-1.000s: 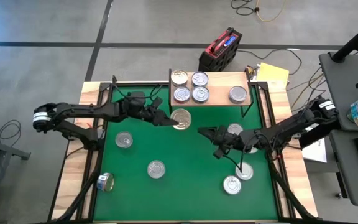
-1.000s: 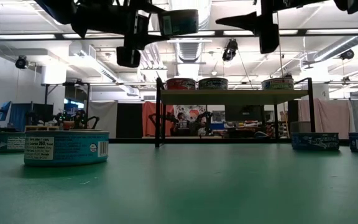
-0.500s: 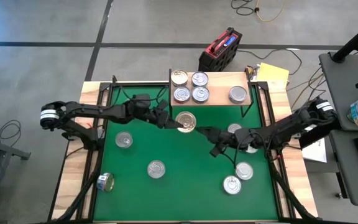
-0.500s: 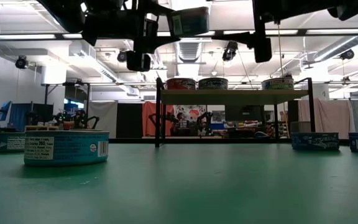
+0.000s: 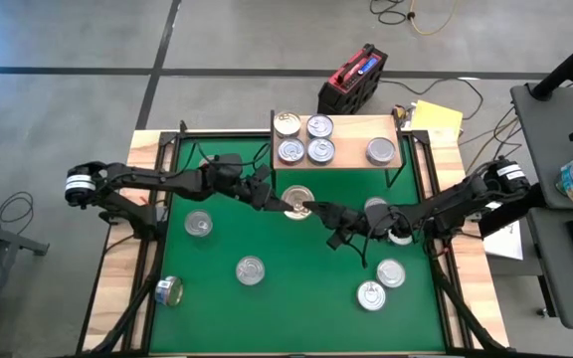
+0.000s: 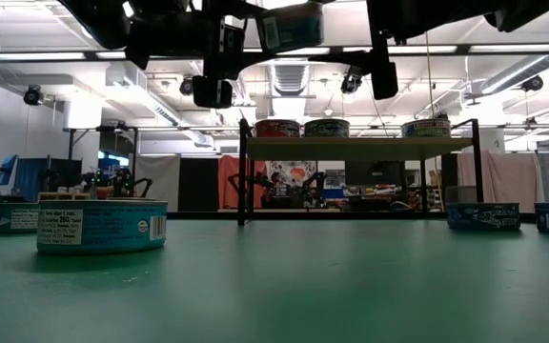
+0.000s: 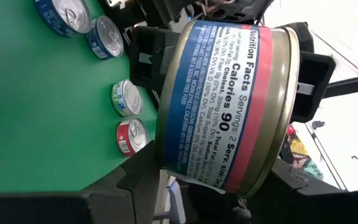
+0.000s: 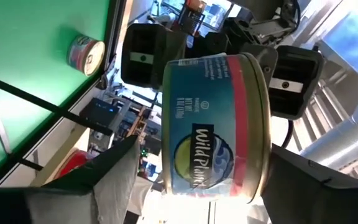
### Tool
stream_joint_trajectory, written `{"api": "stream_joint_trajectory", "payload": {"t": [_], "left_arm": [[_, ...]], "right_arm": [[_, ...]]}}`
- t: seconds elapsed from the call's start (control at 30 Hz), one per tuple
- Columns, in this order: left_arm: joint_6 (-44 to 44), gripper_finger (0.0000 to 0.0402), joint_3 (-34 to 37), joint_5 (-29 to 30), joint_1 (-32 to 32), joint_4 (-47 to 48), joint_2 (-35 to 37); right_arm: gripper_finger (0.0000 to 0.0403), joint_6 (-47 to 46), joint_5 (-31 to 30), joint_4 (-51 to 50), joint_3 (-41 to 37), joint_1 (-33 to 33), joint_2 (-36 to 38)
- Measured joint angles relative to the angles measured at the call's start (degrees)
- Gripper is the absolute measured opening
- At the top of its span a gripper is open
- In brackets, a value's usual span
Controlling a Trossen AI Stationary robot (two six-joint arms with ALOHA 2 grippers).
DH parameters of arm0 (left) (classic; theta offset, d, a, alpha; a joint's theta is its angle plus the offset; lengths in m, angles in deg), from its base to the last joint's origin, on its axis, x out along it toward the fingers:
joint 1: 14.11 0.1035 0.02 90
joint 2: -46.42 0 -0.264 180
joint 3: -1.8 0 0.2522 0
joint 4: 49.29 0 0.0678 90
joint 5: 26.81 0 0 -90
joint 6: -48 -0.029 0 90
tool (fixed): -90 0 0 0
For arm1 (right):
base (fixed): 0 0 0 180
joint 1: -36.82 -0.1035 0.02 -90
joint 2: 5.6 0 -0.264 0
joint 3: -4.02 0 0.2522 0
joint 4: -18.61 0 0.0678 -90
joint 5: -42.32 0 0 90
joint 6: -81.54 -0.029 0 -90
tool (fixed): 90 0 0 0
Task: Stack canned seafood by type on shelf
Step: Stack the blue/pink tuna can on top of the other blue/pink tuna can on the shelf
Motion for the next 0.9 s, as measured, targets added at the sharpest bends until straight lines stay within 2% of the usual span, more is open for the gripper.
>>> {"api": "stream_joint_trajectory", "payload": {"t": [0.17, 0.37, 0.9], "left_arm": [[-1.1, 0.0173, 0.0, 0.0, 0.0, 0.1, 0.0], [-2.5, 0.0188, 0.0, 0.1, 0.1, 0.3, 0.0], [-6.5, 0.0263, 0.0, -0.2, 0.3, -1.3, 0.4]], "right_arm": [[0.0248, -0.1, 0.0, 0.2, 0.0, 0.0, -0.1], [0.0188, 0.4, -0.1, 0.0, 0.0, 0.0, 0.0], [0.0189, -0.3, -1.5, 0.5, 0.0, 0.0, 0.1]]}}
